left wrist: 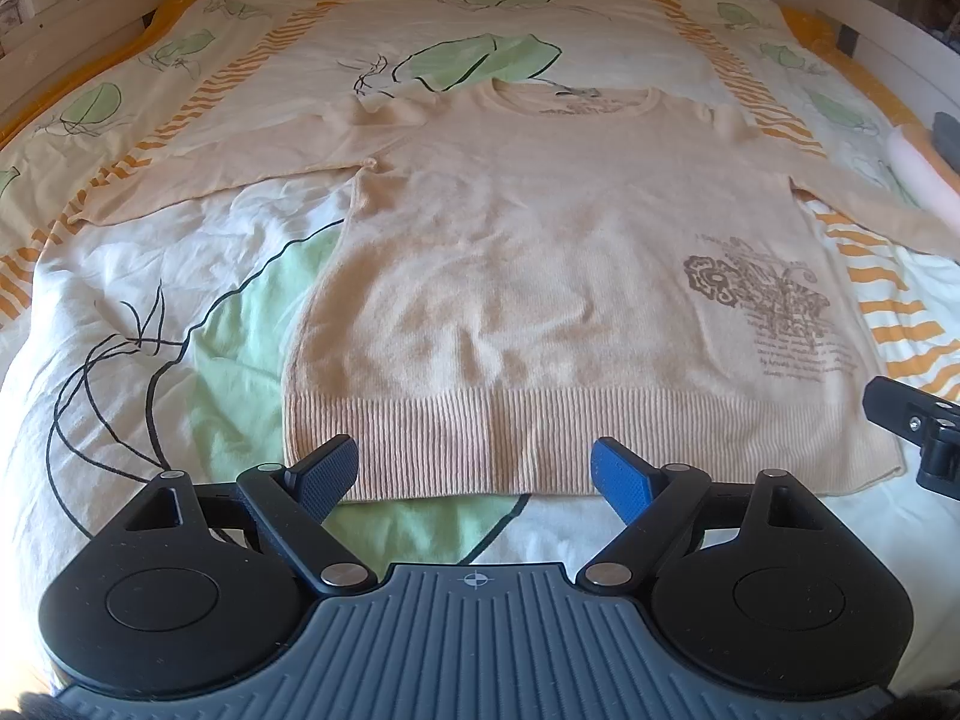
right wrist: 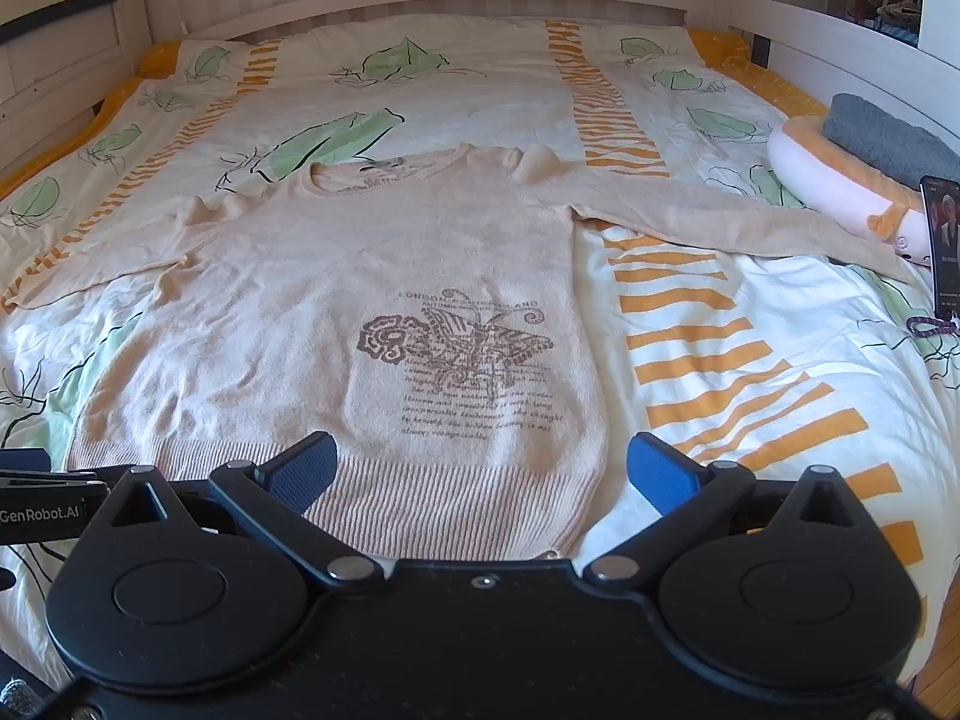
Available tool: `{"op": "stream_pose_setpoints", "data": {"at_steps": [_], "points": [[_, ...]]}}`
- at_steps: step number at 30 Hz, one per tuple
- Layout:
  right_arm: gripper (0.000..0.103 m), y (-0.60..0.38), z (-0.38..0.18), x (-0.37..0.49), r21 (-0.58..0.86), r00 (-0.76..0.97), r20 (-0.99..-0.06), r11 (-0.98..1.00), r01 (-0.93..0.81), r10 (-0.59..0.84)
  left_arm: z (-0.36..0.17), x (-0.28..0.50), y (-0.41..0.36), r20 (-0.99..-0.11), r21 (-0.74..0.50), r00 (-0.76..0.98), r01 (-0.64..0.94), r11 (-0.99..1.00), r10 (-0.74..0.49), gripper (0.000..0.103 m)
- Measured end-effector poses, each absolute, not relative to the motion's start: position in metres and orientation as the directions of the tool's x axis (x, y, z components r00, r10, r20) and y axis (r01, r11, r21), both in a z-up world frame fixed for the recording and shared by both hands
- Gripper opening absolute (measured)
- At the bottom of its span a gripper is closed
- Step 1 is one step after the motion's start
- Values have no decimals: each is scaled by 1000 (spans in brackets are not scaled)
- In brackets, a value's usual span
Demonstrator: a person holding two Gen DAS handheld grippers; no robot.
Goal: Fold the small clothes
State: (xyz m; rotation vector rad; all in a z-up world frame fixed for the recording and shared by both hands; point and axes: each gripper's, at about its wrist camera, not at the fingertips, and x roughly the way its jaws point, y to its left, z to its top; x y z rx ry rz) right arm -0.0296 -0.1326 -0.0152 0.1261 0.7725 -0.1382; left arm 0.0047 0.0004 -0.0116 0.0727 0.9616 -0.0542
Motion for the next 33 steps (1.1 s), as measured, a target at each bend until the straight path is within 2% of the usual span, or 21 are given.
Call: {"op": "stream_pose_setpoints", "data": {"at_steps": [33], "points": [[102, -139, -18, -34, 110, 698, -714, 976, 188, -54, -11, 1, 3, -817, 36, 577, 64, 997, -8, 82]]}}
